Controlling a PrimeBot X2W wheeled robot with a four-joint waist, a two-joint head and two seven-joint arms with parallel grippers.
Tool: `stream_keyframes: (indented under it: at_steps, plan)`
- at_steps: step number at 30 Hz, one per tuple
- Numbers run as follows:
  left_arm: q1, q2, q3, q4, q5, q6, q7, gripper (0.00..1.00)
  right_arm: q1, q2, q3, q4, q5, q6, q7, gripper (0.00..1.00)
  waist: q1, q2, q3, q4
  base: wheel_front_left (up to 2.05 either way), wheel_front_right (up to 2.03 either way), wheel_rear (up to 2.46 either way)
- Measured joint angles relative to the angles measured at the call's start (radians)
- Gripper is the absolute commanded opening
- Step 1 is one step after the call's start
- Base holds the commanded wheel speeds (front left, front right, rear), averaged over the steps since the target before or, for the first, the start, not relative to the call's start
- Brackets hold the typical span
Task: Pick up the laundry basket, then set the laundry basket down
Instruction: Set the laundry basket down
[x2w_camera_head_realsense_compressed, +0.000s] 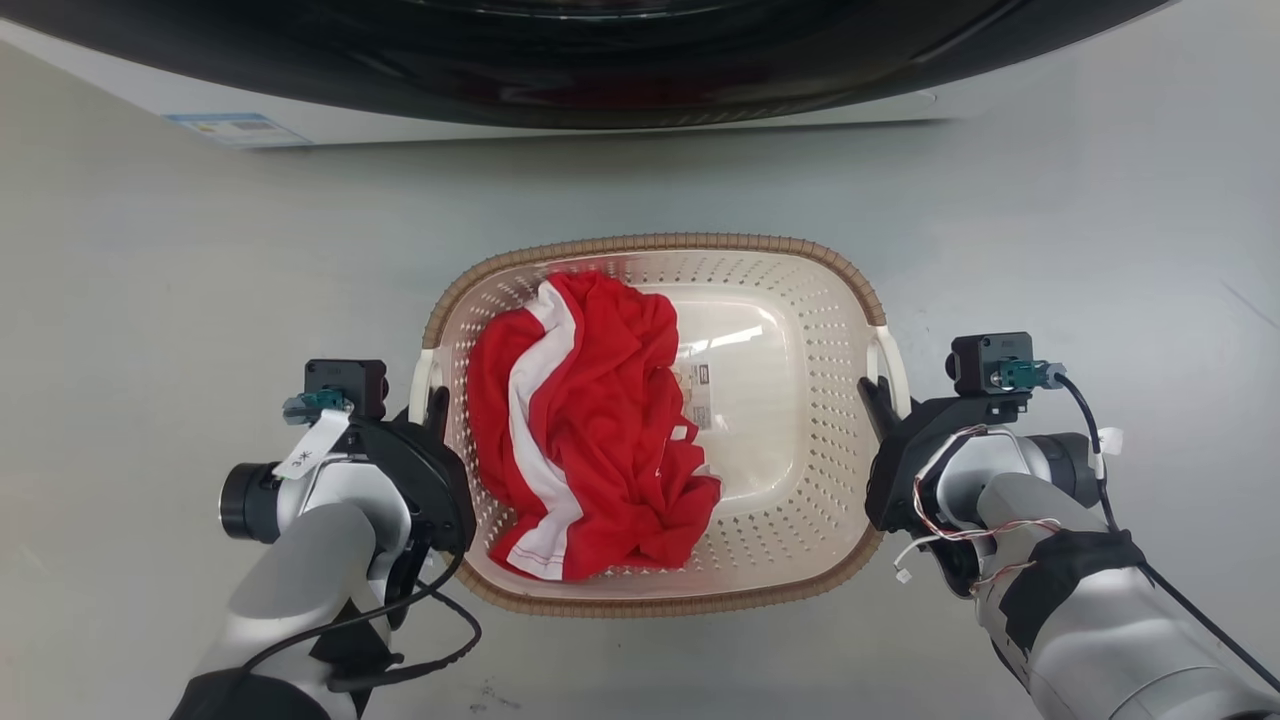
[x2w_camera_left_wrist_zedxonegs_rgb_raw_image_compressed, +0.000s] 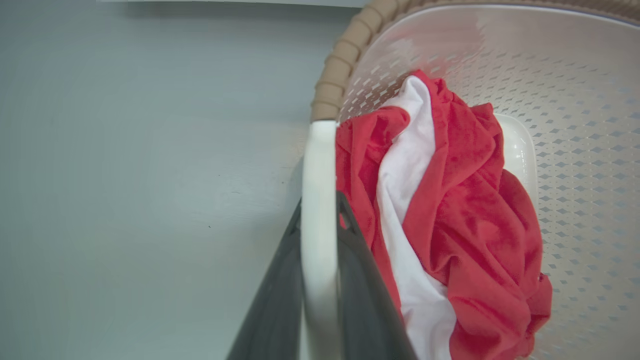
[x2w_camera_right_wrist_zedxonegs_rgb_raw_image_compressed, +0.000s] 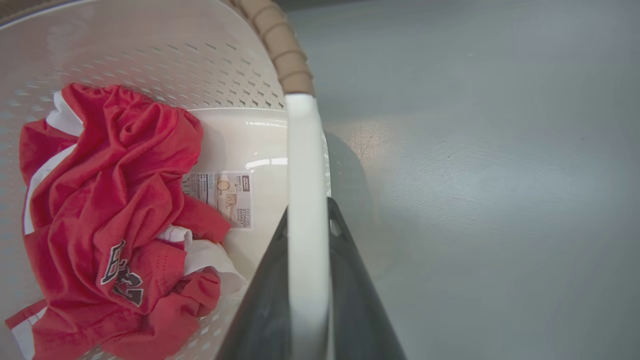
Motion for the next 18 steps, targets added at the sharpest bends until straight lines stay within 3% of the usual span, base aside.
stream_keyframes:
  at_steps: [7,18]
  plan:
    - [-0.003,-0.004,-0.006,0.004,0.008,0.0,-0.057,0.0,-0.009,-0.001,0.006,0.02,-0.006,-0.004,-0.037,0.0,0.0,0.0,0.036,0.001,0.0,0.0,0.0]
    - [-0.008,-0.018,-0.004,0.022,-0.003,-0.013,-0.061,0.0,-0.021,-0.004,0.011,0.048,-0.012,-0.003,-0.053,0.0,0.0,0.0001,0.087,0.007,0.0,0.0,0.0]
